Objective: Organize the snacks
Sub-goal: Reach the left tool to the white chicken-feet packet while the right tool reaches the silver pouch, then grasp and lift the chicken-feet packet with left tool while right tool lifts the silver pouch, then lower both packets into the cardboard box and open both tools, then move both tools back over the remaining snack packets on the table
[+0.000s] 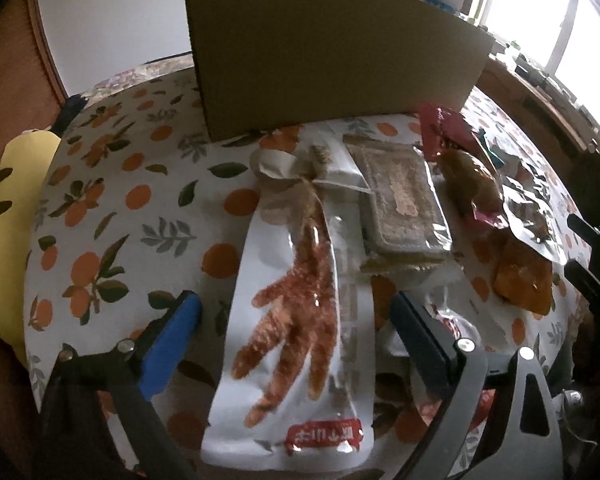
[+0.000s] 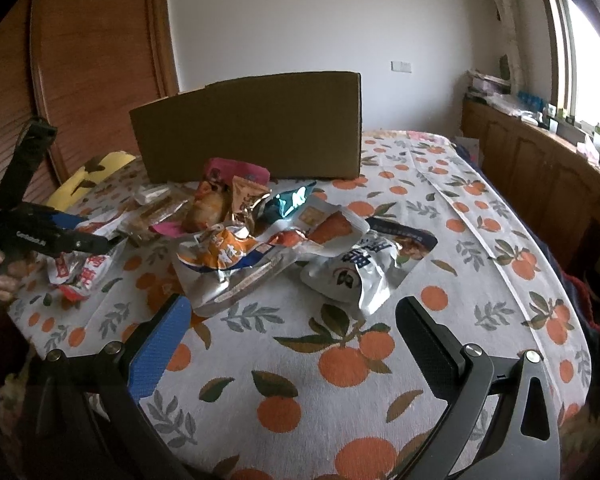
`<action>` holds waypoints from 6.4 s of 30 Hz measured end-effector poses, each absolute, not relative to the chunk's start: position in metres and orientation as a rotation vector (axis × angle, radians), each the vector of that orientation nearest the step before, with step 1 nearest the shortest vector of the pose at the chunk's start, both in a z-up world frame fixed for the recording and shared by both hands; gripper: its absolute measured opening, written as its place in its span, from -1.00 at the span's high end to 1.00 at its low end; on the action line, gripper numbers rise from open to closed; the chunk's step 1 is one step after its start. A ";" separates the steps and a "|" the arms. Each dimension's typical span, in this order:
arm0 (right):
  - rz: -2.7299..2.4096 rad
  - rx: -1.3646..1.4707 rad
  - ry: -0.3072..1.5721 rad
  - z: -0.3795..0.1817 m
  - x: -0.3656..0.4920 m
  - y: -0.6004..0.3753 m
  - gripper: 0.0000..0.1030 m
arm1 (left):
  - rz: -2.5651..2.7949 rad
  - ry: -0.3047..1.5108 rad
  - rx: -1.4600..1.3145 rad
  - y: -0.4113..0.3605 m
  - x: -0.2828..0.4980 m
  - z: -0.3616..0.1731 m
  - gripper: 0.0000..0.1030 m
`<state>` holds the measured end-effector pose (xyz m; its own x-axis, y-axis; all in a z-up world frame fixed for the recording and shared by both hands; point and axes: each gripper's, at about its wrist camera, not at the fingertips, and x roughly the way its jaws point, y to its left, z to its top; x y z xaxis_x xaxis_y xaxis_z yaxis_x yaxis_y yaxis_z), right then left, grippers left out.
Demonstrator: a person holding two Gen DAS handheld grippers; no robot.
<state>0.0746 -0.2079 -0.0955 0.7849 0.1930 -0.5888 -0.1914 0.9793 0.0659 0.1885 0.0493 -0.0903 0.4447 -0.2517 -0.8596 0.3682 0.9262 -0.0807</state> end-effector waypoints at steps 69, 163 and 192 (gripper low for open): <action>0.531 -0.317 0.837 -0.086 0.164 -0.156 -0.09 | -0.202 0.754 0.443 0.028 0.167 0.015 -0.20; 0.508 -0.215 0.717 0.017 0.345 -0.136 0.30 | -0.311 0.695 0.061 -0.006 0.357 0.028 -0.44; 0.442 -0.001 0.651 0.019 0.154 -0.188 -0.45 | -0.379 0.677 0.025 0.010 0.135 0.006 -0.45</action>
